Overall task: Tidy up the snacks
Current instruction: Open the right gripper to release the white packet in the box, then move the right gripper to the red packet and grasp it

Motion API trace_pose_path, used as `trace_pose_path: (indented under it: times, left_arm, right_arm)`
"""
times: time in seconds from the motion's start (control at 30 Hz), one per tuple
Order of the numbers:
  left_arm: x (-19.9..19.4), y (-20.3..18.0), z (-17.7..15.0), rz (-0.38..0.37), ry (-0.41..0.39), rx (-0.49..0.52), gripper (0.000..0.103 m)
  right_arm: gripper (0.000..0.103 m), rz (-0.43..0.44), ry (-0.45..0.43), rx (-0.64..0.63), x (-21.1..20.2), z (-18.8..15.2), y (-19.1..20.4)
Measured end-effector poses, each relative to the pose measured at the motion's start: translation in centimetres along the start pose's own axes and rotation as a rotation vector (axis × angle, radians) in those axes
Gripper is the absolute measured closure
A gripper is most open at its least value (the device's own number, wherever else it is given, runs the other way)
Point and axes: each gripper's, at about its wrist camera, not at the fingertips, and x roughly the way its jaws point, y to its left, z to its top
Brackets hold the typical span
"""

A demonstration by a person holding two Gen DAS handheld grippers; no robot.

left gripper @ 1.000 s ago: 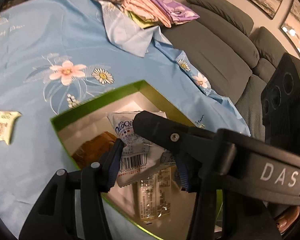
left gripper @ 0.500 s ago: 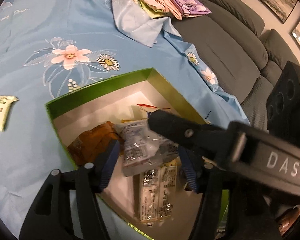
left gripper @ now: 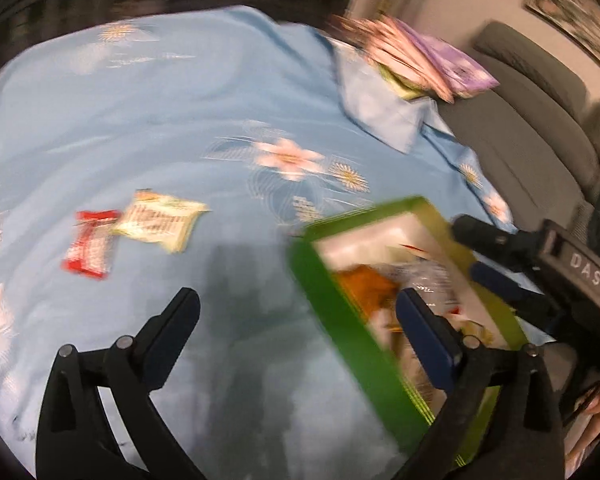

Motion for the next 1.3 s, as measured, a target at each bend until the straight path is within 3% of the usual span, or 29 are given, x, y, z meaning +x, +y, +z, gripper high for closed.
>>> trace_pose_path:
  times: [0.27,0.43,0.5,0.63,0.73,0.83,0.97,1.07,1.17,1.23,1.3]
  left_arm:
    - [-3.1,9.7,-3.5,0.218,0.004,-0.172,0.001]
    - [-3.0,15.6,-5.5,0.239,0.017,-0.301,0.001]
    - [-2.9,17.4,-5.3,0.281,0.012,-0.354,0.001]
    - [-3.3,19.9,-5.3,0.246,-0.001,-0.45,0.001]
    - [-3.2,20.8,-5.5,0.321,0.033,-0.462,0.002]
    - [-3.4,21.5,-5.6,0.344,0.033,-0.467,0.002]
    - [-2.6,22.6,-3.8,0.26,-0.022,-0.46,0.006]
    - [-1.8,23.4,-2.7,0.152,-0.066,-0.478,0.01]
    - [0.4,24.1,-1.3,0.123,-0.023,-0.446,0.018]
    - [1.7,24.4,-0.7,0.126,-0.001,-0.442,0.028]
    - [3.4,24.9,-0.3,0.086,0.036,-0.464,0.032]
  right_arm:
    - [0.018,-0.005,0.038,-0.128,1.6,-1.7,4.7]
    - [0.018,0.004,0.077,-0.222,3.8,-3.8,8.8]
    - [0.018,0.024,0.117,-0.252,5.5,-5.0,10.7]
    - [0.018,0.04,0.215,-0.308,9.7,-6.9,14.7]
    - [0.018,0.015,0.283,-0.406,13.6,-8.2,18.2]
    - [0.018,-0.015,0.34,-0.452,17.4,-9.5,20.9]
    - [0.019,-0.049,0.357,-0.544,21.3,-10.6,23.7]
    - [0.032,-0.039,0.385,-0.492,22.8,-9.9,23.6]
    - [0.038,0.039,0.422,-0.421,23.7,-8.9,23.0]
    - [0.043,0.06,0.437,-0.391,24.3,-8.3,22.7]
    - [0.045,0.077,0.463,-0.368,25.0,-8.0,22.5]
